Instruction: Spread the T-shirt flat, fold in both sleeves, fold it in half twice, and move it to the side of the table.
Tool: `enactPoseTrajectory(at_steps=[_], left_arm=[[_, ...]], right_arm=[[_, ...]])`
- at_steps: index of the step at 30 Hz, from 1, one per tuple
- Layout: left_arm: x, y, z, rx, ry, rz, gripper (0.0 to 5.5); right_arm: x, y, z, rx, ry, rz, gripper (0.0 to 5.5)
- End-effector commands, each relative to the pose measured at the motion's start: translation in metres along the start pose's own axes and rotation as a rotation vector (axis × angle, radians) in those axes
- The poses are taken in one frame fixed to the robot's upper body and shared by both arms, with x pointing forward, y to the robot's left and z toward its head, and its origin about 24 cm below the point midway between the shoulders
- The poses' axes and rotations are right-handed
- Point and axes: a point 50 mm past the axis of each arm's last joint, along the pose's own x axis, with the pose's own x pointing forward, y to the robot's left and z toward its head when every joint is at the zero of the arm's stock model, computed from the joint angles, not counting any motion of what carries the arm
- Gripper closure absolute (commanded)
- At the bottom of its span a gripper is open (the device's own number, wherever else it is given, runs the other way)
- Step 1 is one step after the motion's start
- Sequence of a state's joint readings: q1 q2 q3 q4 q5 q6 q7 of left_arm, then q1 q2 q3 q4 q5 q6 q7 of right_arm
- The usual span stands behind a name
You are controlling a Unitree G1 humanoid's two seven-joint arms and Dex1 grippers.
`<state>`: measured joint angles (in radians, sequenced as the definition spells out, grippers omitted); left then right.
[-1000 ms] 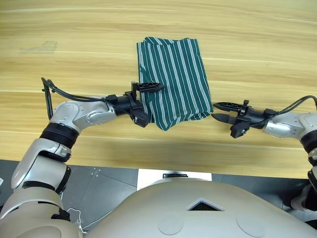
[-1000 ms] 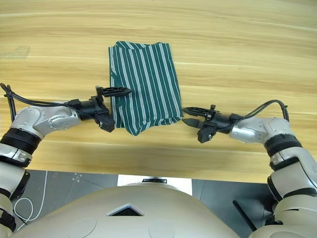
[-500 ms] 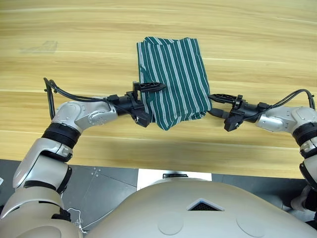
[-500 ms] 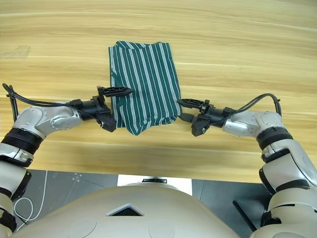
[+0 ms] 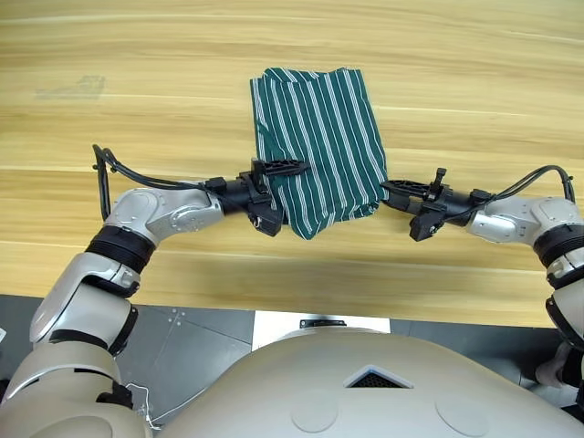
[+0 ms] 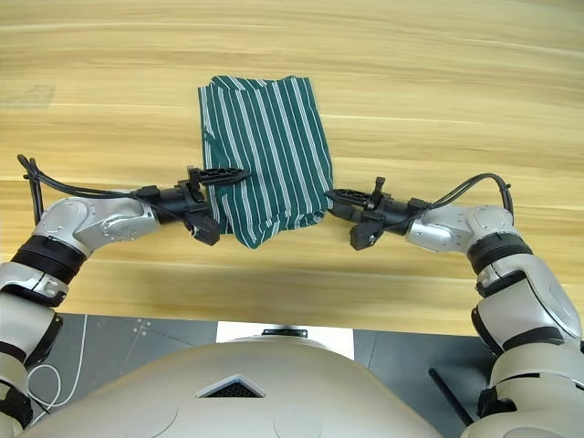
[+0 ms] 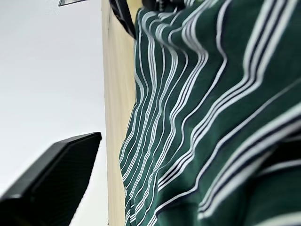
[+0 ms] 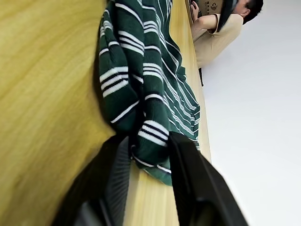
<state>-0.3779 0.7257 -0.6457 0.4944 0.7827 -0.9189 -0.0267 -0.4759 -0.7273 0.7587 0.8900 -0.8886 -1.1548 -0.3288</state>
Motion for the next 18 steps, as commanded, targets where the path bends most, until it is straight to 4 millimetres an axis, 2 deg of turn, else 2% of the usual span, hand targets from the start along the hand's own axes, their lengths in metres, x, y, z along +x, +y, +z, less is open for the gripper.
enactPoseTrajectory(at_steps=[1, 7, 11, 18], left_arm=[[-0.006, -0.065, 0.018, -0.056, -0.028, -0.315, 1.71], [-0.005, -0.073, 0.023, -0.078, -0.040, -0.332, 2.81], [-0.006, -0.075, 0.024, -0.087, -0.035, -0.337, 3.75], [-0.005, -0.075, 0.022, -0.094, -0.020, -0.332, 4.41]], right_arm=[[-0.004, 0.042, 0.003, 0.041, 0.055, 0.195, 4.61], [-0.002, 0.043, 0.005, 0.050, 0.044, 0.189, 5.06], [-0.001, 0.042, 0.006, 0.054, 0.038, 0.184, 5.32], [-0.001, 0.041, 0.006, 0.052, 0.035, 0.181, 5.36]])
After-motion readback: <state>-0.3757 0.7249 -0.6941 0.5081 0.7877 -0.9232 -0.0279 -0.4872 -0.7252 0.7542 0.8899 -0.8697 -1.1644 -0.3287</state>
